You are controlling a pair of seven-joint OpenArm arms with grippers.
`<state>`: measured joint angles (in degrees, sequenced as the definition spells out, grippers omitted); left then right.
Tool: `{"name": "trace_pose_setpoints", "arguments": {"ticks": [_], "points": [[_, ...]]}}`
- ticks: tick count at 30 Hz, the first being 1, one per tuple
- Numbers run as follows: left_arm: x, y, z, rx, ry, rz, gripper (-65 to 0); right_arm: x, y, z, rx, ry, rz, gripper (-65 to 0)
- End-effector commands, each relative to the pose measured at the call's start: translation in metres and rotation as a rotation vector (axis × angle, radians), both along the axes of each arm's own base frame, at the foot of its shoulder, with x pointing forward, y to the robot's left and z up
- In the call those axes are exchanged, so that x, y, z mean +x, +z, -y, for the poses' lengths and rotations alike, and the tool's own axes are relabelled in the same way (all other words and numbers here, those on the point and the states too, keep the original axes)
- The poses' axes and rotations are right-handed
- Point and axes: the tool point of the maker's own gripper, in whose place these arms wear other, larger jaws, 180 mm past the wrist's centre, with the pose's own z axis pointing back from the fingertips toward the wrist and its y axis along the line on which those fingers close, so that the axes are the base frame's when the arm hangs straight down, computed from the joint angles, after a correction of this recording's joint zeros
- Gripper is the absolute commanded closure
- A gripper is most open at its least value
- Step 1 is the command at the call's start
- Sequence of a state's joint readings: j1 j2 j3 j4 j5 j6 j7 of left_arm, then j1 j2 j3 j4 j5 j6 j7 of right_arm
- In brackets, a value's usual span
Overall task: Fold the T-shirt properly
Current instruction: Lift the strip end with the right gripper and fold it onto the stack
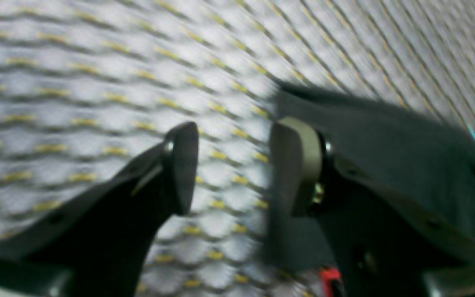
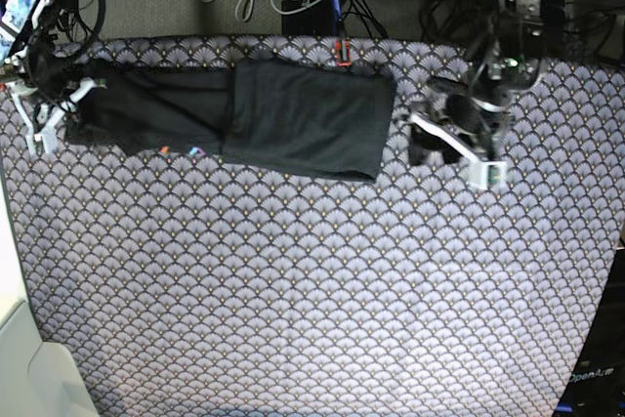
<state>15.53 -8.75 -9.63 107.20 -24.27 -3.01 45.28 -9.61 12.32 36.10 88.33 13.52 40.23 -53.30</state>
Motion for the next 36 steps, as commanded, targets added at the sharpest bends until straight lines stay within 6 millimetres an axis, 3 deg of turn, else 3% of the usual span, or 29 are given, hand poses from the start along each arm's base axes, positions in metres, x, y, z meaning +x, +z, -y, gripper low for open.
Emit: {"name": "trace_pose_setpoints", "arguments": {"ticks": [1, 8, 14, 21, 27, 36], "points": [[0.004, 0.012, -0.005, -0.001, 0.010, 0.045, -31.2, 0.007, 0.013, 0.003, -0.029, 0.005, 0.040, 0.0], [-0.015, 0.009, -0.069, 0.079, 0.140, 0.014, -31.2, 0.016, 0.051, -0.026, -0.071, 0.049, 0.157, 0.0], [-0.035, 0.009, -0.107, 0.104, 0.238, -0.005, -31.2, 0.024, 0.071, -0.072, -0.057, 0.133, 0.227, 0.0], [-0.057, 0.024, -0.162, 0.087, 0.343, 0.000, -31.2, 0.028, 0.073, -0.125, 0.021, 0.214, 0.259, 0.0], [-0.073, 0.026, -0.182, 0.116, 0.379, -0.020, -31.2, 0.034, 0.073, -0.170, 0.104, 0.288, 0.279, 0.0], [-0.088, 0.018, -0.184, 0.131, 0.379, -0.062, -31.2, 0.051, 0.092, -0.242, 0.233, 0.392, 0.355, 0.0]]}}
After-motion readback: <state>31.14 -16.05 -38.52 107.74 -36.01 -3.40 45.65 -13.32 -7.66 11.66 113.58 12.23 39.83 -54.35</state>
